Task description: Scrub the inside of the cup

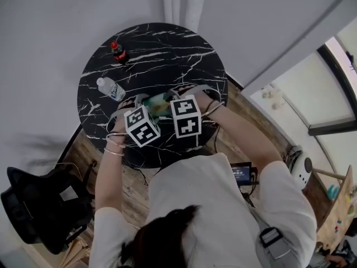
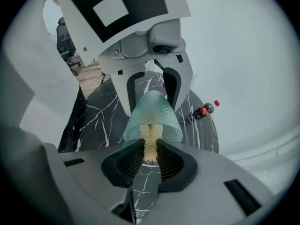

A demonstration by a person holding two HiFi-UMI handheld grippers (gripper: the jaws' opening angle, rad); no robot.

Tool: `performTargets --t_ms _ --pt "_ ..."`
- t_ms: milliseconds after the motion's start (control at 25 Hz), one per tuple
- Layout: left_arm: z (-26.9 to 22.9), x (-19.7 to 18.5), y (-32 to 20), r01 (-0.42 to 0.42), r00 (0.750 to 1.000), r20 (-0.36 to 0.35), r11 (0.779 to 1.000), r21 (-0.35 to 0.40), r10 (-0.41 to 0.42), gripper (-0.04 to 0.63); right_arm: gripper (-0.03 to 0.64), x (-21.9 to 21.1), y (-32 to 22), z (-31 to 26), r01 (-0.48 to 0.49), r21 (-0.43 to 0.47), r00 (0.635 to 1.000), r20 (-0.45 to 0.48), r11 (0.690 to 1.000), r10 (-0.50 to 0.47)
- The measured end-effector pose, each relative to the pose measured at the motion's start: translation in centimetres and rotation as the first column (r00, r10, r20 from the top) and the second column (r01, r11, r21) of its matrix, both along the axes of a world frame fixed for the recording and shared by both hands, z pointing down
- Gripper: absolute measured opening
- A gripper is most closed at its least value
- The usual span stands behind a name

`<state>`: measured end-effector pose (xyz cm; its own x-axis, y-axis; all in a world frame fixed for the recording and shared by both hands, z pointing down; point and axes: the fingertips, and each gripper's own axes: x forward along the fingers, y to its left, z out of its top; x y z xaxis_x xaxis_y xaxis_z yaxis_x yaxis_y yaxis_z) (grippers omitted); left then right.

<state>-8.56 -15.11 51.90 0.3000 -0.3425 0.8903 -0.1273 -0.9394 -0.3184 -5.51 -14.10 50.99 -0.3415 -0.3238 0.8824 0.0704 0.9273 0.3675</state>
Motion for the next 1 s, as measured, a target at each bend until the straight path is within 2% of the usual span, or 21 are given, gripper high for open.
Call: performTargets --t_ms 160,400,680,1000 --pt "0.4 0.2 0.1 -0.026 1.0 -0.002 1.0 0.017 0.026 0.333 0.084 0.2 1.2 0.1 -0.053 -0.157 0.996 0.058 0.986 0.063" --pt "0.7 0.6 0.2 -0.067 0.997 0.027 0.997 0.046 0.066 0.333 0.084 0.7 2.3 0.1 -0.077 -0.269 0.992 0.073 0.96 0.1" --pt "0.8 0.4 0.2 -0.082 0.996 0.049 0.995 0.062 0.079 0.333 0.084 0.3 3.4 -0.8 -0.114 -0.439 0.966 0.16 0.891 0.203" --pt "2.0 0.1 -0.4 -0.063 0.995 0.084 0.996 0.064 0.058 0.334 0.084 -0.6 2.8 -1.2 -0.177 -0.554 0.915 0.212 0.813 0.344"
